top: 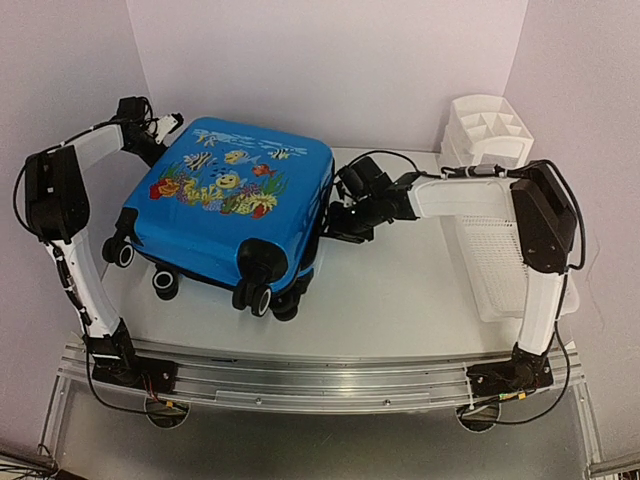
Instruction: Open, take out, and arrange the luggage
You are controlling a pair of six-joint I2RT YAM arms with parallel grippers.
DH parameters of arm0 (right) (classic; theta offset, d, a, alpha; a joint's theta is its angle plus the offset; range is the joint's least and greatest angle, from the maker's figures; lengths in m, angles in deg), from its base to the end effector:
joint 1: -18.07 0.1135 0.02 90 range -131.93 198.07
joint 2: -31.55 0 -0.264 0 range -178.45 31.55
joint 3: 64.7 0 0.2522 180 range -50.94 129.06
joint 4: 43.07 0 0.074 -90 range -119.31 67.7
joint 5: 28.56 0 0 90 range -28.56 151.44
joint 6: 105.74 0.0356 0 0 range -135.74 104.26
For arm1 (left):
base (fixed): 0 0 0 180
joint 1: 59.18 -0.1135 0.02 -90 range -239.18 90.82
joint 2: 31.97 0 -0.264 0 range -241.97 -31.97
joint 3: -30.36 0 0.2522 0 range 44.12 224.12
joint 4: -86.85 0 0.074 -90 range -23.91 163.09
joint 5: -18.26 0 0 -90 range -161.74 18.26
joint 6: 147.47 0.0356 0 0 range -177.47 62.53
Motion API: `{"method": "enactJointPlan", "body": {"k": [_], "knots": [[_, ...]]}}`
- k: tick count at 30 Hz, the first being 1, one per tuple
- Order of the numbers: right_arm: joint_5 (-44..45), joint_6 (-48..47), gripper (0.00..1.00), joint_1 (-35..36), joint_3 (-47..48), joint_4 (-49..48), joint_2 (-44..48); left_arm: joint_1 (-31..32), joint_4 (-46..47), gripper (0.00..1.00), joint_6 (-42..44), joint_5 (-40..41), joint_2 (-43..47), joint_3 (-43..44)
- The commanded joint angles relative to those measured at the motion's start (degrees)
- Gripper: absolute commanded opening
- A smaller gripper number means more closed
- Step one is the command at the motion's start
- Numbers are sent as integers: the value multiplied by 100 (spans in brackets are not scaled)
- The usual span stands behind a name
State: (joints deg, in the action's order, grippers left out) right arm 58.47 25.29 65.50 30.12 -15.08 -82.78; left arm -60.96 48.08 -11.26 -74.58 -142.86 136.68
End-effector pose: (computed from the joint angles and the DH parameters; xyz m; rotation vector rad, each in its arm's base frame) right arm 0.2966 0.3257 0.1891 -0.1678 2.5408 0.7380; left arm 0.4451 0.0121 0.2649 0.9133 2.1698 0.3596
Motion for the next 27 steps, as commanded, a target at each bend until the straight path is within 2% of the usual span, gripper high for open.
{"method": "enactJointPlan", "body": {"k": [1,4,8,9,12,14,17,21,24,27], "knots": [[-765,2,39,472,235,-1545,480,702,-399,69,-819,-902,116,503],[-729,218,40,220,96,-1378,640,470,-517,77,-890,-796,310,888],[-513,-25,44,-33,242,-389,856,320,-1176,84,-674,-940,661,1588],[-493,-162,46,-65,324,-156,877,332,-1377,85,-536,-1088,831,1657],[-587,-420,62,-157,425,160,944,605,-2249,89,234,-1791,1558,1505],[-635,-442,66,-227,402,212,1008,959,-2972,89,1175,-2059,2053,1268],[-660,-504,66,-319,382,246,1080,1576,-4384,89,2648,-2346,2821,878],[-841,-535,66,-340,487,283,953,2641,-5565,90,4248,-2243,3516,336],[-893,-477,67,-340,503,281,872,3902,-5501,91,4771,-1821,3991,-224],[-798,-495,67,-342,454,281,859,4830,-5228,92,5390,-1539,4169,-607]]}}
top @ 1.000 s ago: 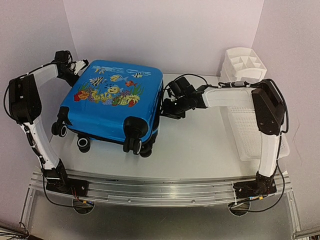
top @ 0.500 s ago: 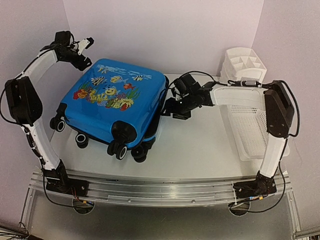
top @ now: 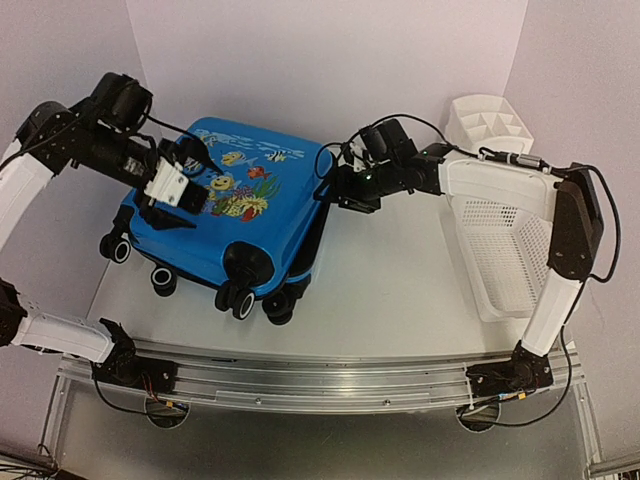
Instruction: Open, take out, and arrange the luggage
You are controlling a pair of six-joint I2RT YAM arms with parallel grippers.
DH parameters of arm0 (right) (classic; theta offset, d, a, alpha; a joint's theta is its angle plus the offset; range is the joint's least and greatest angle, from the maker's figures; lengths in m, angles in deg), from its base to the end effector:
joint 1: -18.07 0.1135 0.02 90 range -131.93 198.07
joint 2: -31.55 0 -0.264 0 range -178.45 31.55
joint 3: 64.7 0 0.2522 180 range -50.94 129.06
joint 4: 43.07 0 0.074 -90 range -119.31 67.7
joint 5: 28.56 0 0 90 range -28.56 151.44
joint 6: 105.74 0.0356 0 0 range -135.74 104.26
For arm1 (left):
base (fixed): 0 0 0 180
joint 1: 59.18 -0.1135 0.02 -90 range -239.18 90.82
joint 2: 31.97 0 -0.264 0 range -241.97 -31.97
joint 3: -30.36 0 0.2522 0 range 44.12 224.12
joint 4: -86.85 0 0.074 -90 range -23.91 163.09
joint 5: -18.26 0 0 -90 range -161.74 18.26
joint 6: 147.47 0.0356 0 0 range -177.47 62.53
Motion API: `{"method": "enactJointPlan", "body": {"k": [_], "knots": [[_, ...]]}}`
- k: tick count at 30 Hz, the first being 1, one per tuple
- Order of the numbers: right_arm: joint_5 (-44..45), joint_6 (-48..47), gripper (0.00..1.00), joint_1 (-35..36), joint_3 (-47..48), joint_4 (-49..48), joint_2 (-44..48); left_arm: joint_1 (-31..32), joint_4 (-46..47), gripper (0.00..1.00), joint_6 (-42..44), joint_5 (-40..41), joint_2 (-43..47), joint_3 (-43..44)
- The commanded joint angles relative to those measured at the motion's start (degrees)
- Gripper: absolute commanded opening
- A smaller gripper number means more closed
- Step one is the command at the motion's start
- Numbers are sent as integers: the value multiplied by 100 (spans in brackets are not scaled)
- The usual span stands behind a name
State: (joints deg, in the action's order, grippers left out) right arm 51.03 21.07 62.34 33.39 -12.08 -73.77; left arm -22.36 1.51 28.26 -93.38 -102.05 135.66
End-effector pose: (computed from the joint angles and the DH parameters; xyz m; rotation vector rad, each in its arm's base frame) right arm 0.3003 0.3017 0.2689 -0.2626 2.3933 0.9253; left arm 0.1560 -0.1332 0.4250 2.1483 0.9908 -0.0561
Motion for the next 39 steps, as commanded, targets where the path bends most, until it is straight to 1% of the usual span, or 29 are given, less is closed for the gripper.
{"method": "enactJointPlan", "body": {"k": [1,4,6,10,12,17,20,22,26,31,33,34,36,39], "knots": [[-2,-88,67,-29,102,-20,-41,1208,-542,92,1683,358,91,-580],[27,-122,67,-27,119,-18,-101,1765,-517,92,2506,345,11,-764],[-59,-101,67,-27,218,-24,-218,1946,-509,92,3233,455,-37,-1002],[-162,30,67,-24,374,-26,-409,2033,-400,92,4560,659,-26,-1601],[-141,119,67,-24,350,-35,-442,2054,-297,93,5036,689,-19,-1733],[-232,361,67,-13,165,-169,-524,2100,70,93,5546,1011,-288,-1929],[-234,424,67,10,19,-268,-504,2100,849,93,5570,1084,-420,-2164],[-210,455,67,11,-76,-320,-465,2100,1187,93,5627,1107,-470,-2248],[-247,482,67,21,-129,-371,-491,2126,1129,93,5863,1038,-569,-2304],[-371,596,67,24,-71,-529,-665,2214,1403,92,6058,1009,-708,-2535],[-411,615,67,35,-52,-586,-701,2217,1636,88,5955,1048,-802,-2552],[-427,615,67,37,-58,-605,-711,2218,1765,84,5832,1098,-839,-2548],[-444,615,67,38,-75,-630,-710,2221,1956,72,5573,1262,-924,-2490],[-459,620,67,38,-122,-669,-720,2219,1948,54,5266,1454,-993,-2296]]}}
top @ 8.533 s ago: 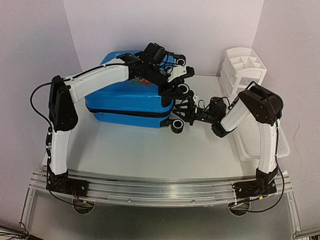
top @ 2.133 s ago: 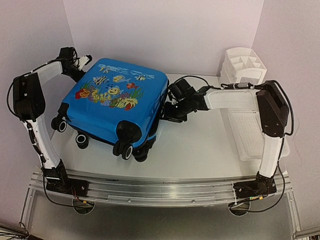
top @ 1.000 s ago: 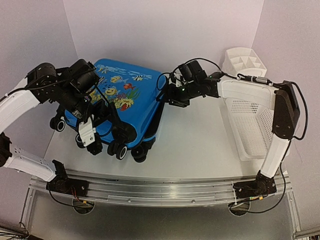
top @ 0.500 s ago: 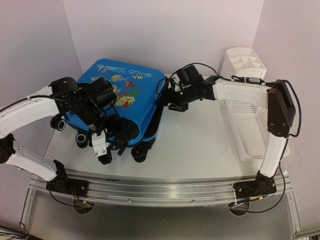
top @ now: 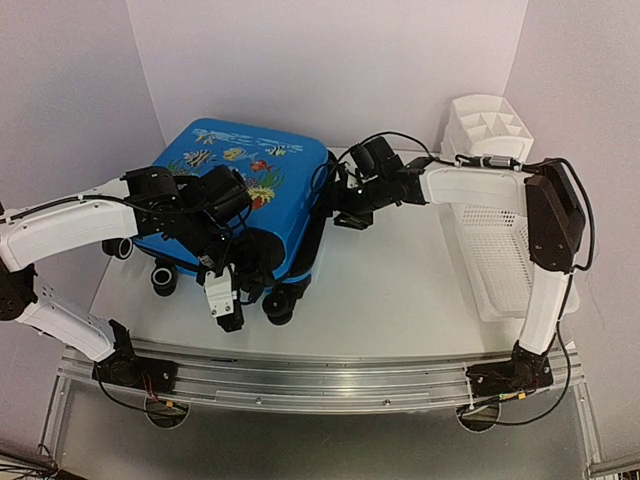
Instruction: Open, take out, and arrange the luggage
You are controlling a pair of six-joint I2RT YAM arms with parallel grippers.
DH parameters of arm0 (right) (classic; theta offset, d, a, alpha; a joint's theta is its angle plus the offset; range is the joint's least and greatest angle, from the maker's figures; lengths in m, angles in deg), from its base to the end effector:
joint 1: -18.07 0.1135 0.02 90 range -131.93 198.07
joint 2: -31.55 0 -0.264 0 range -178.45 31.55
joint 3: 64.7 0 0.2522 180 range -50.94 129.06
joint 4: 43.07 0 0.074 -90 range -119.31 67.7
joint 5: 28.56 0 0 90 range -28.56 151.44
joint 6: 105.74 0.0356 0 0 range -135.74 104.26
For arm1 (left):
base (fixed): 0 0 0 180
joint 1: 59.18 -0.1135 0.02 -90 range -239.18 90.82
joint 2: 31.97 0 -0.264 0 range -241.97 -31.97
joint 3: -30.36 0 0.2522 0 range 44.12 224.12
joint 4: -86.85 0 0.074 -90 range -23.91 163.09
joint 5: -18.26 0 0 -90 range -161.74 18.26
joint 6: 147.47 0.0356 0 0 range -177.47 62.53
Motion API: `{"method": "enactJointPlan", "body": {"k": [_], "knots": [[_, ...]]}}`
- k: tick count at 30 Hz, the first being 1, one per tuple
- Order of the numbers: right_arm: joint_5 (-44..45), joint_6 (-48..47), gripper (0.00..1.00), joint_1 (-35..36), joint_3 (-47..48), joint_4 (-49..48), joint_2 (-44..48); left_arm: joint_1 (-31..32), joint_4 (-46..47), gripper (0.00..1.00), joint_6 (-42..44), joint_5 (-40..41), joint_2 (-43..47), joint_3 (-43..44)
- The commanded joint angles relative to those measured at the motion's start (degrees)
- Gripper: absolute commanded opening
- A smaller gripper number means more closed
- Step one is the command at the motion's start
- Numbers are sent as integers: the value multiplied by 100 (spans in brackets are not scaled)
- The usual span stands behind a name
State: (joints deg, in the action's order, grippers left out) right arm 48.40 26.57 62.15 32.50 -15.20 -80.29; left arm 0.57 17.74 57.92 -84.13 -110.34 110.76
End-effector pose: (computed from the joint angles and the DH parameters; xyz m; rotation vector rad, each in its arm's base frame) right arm 0.3122 0.3135 0.2214 -0.1652 2.5123 0.9667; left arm 0.1250 -0.2295 0.2808 2.6891 0.0549 -0.0037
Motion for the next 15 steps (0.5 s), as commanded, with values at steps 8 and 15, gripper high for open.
{"method": "enactJointPlan", "body": {"k": [8,15], "knots": [[-240,23,67,58,34,-400,-84,-78,244,0,1466,482,169,450],[69,-187,66,39,70,-396,349,-150,1228,0,-746,1354,472,901]]}}
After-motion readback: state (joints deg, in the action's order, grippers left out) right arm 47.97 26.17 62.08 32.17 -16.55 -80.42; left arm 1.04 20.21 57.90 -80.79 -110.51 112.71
